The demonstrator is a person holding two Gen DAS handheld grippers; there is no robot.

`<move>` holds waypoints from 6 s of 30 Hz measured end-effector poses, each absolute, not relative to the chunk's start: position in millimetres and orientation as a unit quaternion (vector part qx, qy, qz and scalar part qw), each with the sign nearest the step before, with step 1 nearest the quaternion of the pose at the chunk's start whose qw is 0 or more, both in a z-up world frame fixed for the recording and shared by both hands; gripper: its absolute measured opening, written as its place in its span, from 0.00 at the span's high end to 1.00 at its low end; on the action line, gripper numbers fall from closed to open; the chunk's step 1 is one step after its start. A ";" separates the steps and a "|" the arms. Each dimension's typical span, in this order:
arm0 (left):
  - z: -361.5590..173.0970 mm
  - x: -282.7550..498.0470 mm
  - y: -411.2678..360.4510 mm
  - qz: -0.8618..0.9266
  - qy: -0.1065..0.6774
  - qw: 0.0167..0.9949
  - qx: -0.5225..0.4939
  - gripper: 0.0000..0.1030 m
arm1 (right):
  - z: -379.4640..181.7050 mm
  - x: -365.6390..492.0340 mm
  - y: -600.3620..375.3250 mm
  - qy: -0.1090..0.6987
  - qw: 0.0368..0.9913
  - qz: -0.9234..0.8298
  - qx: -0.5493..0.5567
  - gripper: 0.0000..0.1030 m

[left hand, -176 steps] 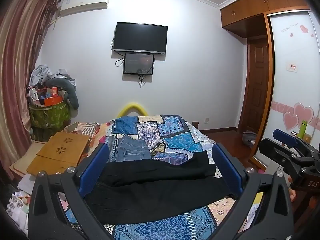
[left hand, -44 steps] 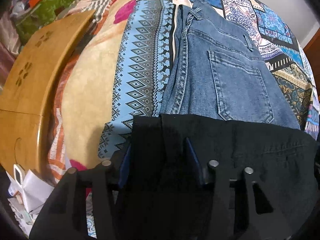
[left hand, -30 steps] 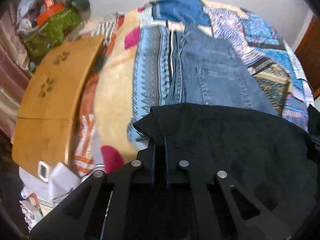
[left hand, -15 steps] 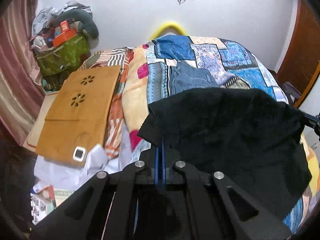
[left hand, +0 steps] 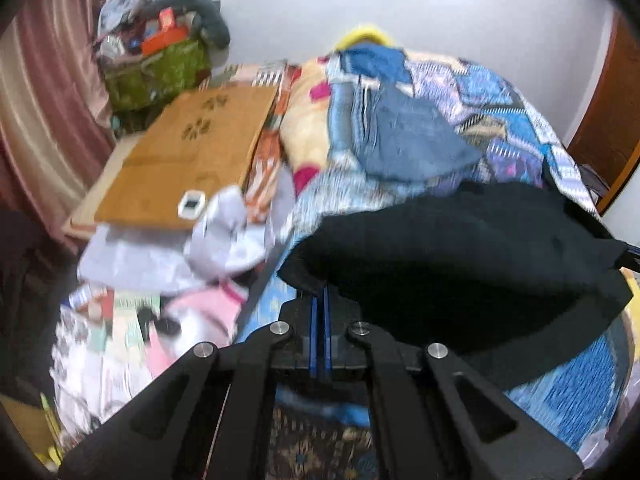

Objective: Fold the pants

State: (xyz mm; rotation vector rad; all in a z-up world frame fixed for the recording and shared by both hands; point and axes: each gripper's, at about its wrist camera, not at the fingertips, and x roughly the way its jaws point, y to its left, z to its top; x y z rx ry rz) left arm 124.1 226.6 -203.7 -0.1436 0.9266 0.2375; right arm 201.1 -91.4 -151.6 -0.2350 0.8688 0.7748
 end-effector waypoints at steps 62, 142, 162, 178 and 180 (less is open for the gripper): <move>-251.1 323.3 105.1 0.002 0.506 0.862 0.037 0.12 | -232.6 475.5 -182.6 0.499 0.848 0.179 -0.001 0.89; -298.6 243.4 277.7 0.088 0.540 0.819 -0.171 0.06 | -187.6 352.8 -3.0 0.460 0.801 0.355 -0.142 0.30; -297.0 259.0 242.7 0.041 0.531 0.844 -0.064 0.50 | -240.8 374.8 56.2 0.502 0.753 0.385 -0.180 0.92; -254.6 199.8 249.8 0.120 0.520 0.841 -0.089 0.18 | -171.1 319.4 -8.3 0.458 0.797 0.359 -0.161 0.68; -256.1 186.9 250.5 0.124 0.527 0.834 -0.105 0.16 | -161.5 304.8 -24.2 0.444 0.808 0.355 -0.154 0.56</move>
